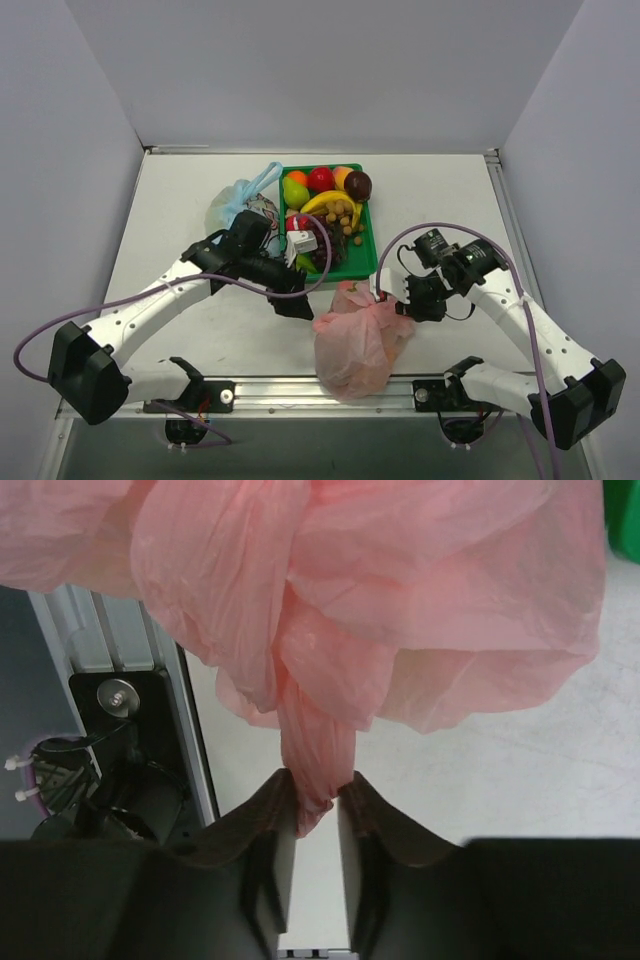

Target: Place the fake fruits into the plastic bag and tie a complex knot

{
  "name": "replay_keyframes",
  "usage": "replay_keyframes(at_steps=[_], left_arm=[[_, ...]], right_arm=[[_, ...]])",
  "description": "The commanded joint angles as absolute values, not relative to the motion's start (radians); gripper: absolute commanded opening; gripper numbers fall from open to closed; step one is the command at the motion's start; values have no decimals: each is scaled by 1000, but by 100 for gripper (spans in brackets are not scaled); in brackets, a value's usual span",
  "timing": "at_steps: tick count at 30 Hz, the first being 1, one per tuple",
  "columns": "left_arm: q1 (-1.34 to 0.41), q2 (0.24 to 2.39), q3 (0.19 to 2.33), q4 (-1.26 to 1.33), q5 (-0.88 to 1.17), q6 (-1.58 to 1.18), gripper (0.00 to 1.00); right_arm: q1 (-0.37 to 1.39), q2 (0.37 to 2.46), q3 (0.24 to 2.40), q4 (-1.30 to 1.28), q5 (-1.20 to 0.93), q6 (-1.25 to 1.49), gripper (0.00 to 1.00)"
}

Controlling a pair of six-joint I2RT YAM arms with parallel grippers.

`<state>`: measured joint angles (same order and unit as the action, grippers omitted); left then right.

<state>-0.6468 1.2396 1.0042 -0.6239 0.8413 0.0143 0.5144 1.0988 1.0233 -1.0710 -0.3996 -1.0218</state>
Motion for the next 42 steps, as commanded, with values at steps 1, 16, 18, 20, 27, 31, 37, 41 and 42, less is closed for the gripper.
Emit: replay_keyframes(at_steps=[1,16,18,20,27,31,37,41,42], left_arm=[[-690,1281,997,-534,882,-81,76],[-799,1446,1016,-428,808,-155,57],[-795,1450,1012,-414,824,-164,43],[-787,1444,1006,-408,856,-161,23],[-689,1323,1003,-544,821,-45,0],[-675,1247,999,-653,718,69,0],[-670,1157,977,-775,528,198,0],[-669,1134,945,-839,431,274,0],[-652,1129,940,-838,422,269,0]], right_arm=[[528,1055,996,-1055,-379,-1000,20],[538,1000,974,-1011,-379,-968,0],[538,989,970,-1003,-374,-968,0],[538,971,950,-993,-344,-976,0],[519,901,864,-956,-226,-1017,0],[497,881,851,-954,-204,-1023,0],[402,865,821,-951,-206,-1086,0],[333,862,785,-945,-207,-1138,0],[310,862,775,-943,-210,-1149,0]])
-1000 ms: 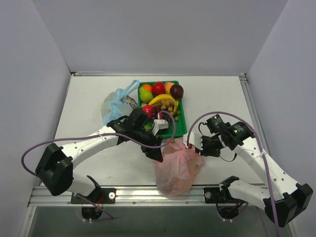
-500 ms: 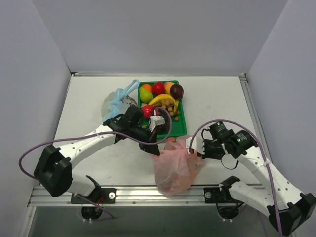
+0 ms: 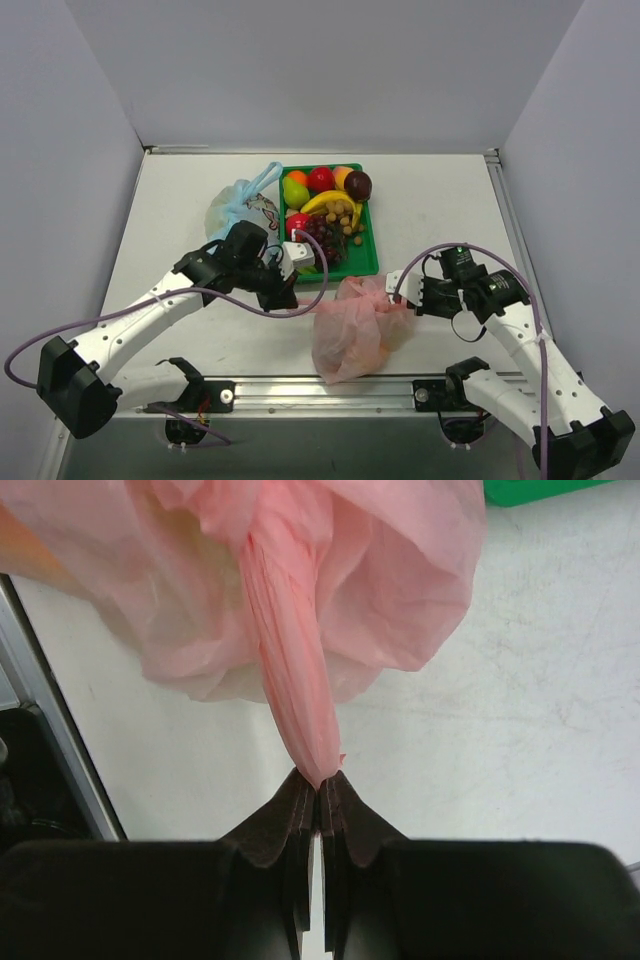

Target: Place the fake fruits into the plastic bag and tie a complex knot

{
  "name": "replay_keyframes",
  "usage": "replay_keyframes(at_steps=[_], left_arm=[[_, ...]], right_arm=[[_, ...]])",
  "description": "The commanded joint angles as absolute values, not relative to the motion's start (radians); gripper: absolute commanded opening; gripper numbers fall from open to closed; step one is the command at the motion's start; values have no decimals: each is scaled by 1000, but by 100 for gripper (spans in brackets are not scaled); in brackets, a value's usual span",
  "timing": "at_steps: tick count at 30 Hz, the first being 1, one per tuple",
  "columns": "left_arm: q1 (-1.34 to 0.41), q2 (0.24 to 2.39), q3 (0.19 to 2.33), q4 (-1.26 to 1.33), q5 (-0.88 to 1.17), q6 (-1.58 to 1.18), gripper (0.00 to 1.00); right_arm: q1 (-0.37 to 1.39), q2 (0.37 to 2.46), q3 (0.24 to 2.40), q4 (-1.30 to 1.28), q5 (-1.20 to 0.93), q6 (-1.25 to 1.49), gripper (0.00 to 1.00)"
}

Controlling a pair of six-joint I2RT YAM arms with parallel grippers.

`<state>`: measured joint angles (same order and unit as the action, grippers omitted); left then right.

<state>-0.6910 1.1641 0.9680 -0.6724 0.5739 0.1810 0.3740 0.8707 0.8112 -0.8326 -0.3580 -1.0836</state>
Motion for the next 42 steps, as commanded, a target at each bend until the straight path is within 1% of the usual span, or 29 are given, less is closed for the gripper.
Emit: replay_keyframes(at_steps=[1,6,10,13,14,18,25,30,38,41,42], left_arm=[[-643,1129,937,-836,419,267,0],[-635,1166,954,-836,380,252,0],[-635,1201,991,-860,339,239,0],[-638,1241,1038,-900,292,250,0],[-641,1259,1046,-913,241,259,0],[-653,1278,1060,-951,132,298,0],[-657,1295,1042,-969,66,337,0],[-661,1279,1029,-968,89,362,0],[-664,1264,1000,-962,64,380,0],[-667,1252,1000,-959,75,382,0],[-670,1252,1009,-962,109,387,0]], right_arm=[[301,855,758,-942,-209,-1167,0],[247,847,706,-920,-198,-1213,0],[167,851,675,-910,-204,-1276,0],[114,859,667,-908,-212,-1311,0],[94,861,664,-907,-213,-1327,0],[66,877,654,-902,-209,-1347,0],[31,882,635,-899,-215,-1370,0],[25,867,632,-902,-221,-1371,0],[12,856,638,-910,-230,-1368,0],[9,856,667,-917,-242,-1358,0],[9,854,681,-917,-258,-1338,0]])
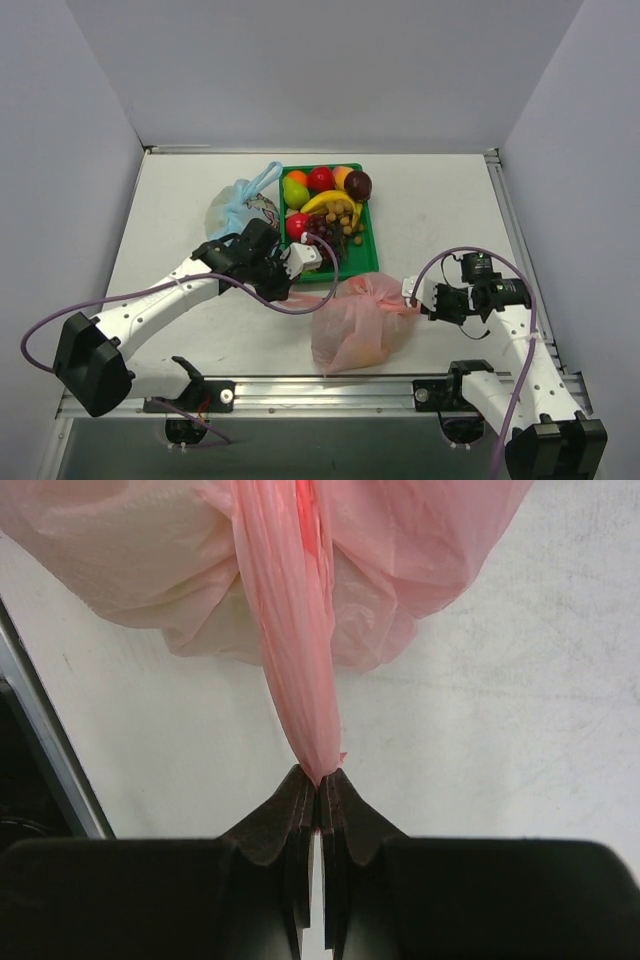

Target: Place the fake fruits into the plastic bag and tie a complex knot

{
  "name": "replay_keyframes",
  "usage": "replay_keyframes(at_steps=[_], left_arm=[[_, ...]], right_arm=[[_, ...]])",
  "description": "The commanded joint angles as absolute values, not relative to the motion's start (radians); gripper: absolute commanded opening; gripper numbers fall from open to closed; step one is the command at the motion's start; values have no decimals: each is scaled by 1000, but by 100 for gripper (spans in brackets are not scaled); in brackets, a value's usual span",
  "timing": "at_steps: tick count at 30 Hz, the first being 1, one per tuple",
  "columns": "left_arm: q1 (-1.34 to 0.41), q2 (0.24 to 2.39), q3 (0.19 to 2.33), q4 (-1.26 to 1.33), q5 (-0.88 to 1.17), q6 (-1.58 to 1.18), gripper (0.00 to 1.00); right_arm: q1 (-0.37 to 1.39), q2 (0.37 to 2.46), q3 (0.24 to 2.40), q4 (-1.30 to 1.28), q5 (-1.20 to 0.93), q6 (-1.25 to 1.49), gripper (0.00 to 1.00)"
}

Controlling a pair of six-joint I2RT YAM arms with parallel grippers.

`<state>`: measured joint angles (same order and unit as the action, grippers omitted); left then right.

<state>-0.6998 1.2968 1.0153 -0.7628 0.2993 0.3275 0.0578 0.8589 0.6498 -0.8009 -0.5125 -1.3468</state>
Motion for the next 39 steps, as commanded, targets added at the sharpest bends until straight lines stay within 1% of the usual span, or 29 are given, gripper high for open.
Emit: replay_keyframes(at_steps=[1,10,16,20,24,26,27,31,33,35,36,39], left_arm=[[-684,1246,1015,-963,121,390,0],[-762,1221,1121,-954,357,298,0],[-762,1204,1181,-873,426,247,0],[-768,1244,1284,-813,546,189,0],[-814,1341,1498,-775,670,76,0],[-831,1391,1555,-746,678,46,0],[-839,1408,1583,-714,663,25,0],[-851,1511,1690,-580,579,-41,0],[-853,1568,1700,-453,534,-35,0],[-854,1635,1703,-350,442,-31,0],[-854,1661,1709,-253,422,-31,0],[-854,1799,1810,-154,368,-51,0]], right_arm=[[9,856,695,-925,-270,-1324,0],[20,890,952,-1038,-471,-1109,0],[31,902,1054,-1062,-529,-1016,0],[17,905,1164,-1063,-576,-945,0],[2,882,1307,-1034,-615,-832,0],[-40,888,1353,-1000,-591,-786,0],[-46,893,1376,-956,-547,-758,0],[-89,937,1382,-833,-441,-730,0],[-116,995,1390,-760,-407,-718,0],[-147,1075,1402,-706,-385,-693,0],[-159,1106,1413,-663,-387,-681,0],[-207,1228,1485,-594,-393,-647,0]])
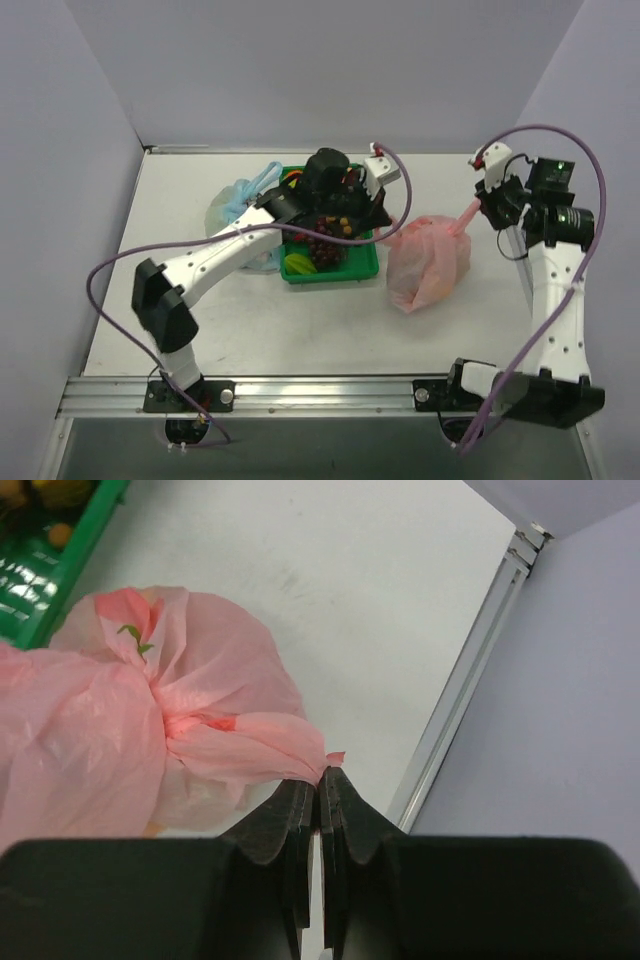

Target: Place the fake fruits into the plastic bag and tie a complex knot

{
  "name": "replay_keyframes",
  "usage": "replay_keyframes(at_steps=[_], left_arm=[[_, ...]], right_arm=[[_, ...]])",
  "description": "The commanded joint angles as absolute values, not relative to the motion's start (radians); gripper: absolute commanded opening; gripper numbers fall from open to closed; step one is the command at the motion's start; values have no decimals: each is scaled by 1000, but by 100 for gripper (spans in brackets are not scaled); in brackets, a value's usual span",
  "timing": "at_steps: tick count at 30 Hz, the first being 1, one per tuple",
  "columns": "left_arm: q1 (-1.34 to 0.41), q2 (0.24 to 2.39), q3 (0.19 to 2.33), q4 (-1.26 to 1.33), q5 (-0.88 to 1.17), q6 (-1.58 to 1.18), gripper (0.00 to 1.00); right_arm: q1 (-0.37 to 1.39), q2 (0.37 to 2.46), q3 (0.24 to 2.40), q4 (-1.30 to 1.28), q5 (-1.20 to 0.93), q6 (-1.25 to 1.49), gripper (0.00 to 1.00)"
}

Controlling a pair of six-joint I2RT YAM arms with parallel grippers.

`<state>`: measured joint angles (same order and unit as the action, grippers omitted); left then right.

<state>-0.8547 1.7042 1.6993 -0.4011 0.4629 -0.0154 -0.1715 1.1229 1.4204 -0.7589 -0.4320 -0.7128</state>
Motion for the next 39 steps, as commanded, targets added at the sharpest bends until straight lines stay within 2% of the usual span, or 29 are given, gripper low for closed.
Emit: replay_keyframes(at_steps=[1,7,13,15,16,18,19,20,21,22,23,26,30,34,39], left_arm=[[-854,1836,1850,-149,361,-51,0],[-856,2028,1971,-35,310,-17,0],[-854,2183,1984,-94,256,31,0],[-854,2200,1967,-121,287,52,11],[-854,2213,1964,-139,326,64,23],[-853,2218,1959,-190,336,84,33],[-850,2209,1956,-198,337,87,43],[-844,2201,1945,-202,344,84,48],[-838,2192,1942,-202,348,83,52],[-831,2169,1941,-204,353,80,60],[-821,2155,1942,-207,362,75,74],[-802,2103,1971,-271,406,81,98],[-778,2028,2051,-429,411,100,98],[-723,1892,2019,-581,451,78,97],[-603,1712,1918,-806,397,69,98]], right_arm=[[-225,1256,1503,-580,-394,-641,0],[-258,1442,1632,-511,-405,-614,0],[-247,1580,1562,-505,-423,-614,0],[-241,1620,1525,-505,-416,-618,0],[-238,1632,1516,-503,-410,-621,0],[-236,1663,1508,-503,-399,-609,2],[-236,1675,1517,-505,-384,-594,14],[-238,1686,1526,-514,-385,-560,23],[-239,1687,1535,-529,-391,-549,42],[-239,1684,1549,-532,-399,-537,48],[-241,1669,1558,-538,-408,-520,52],[-241,1629,1626,-578,-435,-474,68],[-247,1554,1729,-666,-480,-413,98],[-247,1468,1796,-770,-544,-379,100],[-186,1537,2020,-1093,-531,-353,100]])
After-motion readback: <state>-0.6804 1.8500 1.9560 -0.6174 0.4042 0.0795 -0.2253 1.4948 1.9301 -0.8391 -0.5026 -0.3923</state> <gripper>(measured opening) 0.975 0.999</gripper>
